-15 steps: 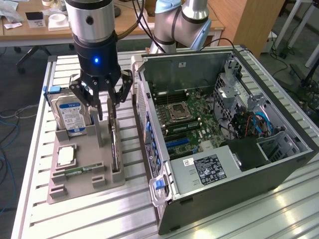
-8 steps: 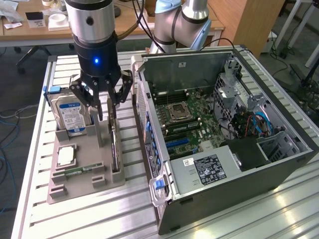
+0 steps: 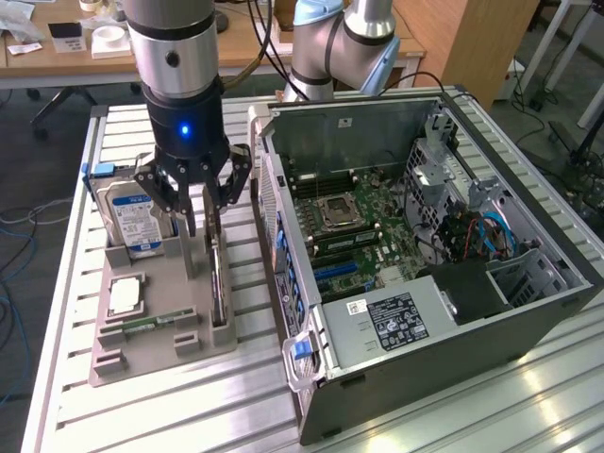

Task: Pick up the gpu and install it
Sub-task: 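Pick up the gpu and move the gpu toward the slot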

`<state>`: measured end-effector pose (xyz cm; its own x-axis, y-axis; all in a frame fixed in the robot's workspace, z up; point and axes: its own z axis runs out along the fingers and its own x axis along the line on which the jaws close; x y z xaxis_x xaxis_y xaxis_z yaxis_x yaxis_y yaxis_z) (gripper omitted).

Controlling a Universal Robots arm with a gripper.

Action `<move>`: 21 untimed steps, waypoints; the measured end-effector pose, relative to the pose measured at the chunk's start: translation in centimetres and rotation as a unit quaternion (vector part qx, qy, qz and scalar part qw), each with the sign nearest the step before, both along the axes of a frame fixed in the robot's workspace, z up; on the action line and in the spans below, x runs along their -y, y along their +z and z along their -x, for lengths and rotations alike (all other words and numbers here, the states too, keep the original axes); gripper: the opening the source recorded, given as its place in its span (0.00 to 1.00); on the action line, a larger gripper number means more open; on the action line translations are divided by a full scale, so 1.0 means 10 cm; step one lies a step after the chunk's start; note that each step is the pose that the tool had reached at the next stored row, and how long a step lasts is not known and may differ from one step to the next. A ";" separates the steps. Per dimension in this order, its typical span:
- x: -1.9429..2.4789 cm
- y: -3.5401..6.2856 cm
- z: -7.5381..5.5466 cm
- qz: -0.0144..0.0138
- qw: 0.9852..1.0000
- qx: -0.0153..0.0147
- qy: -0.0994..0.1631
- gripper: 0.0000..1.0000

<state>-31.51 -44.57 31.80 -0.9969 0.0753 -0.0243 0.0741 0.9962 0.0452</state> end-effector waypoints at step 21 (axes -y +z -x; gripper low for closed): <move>0.000 -0.294 0.00 0.000 1.000 0.000 0.000 0.42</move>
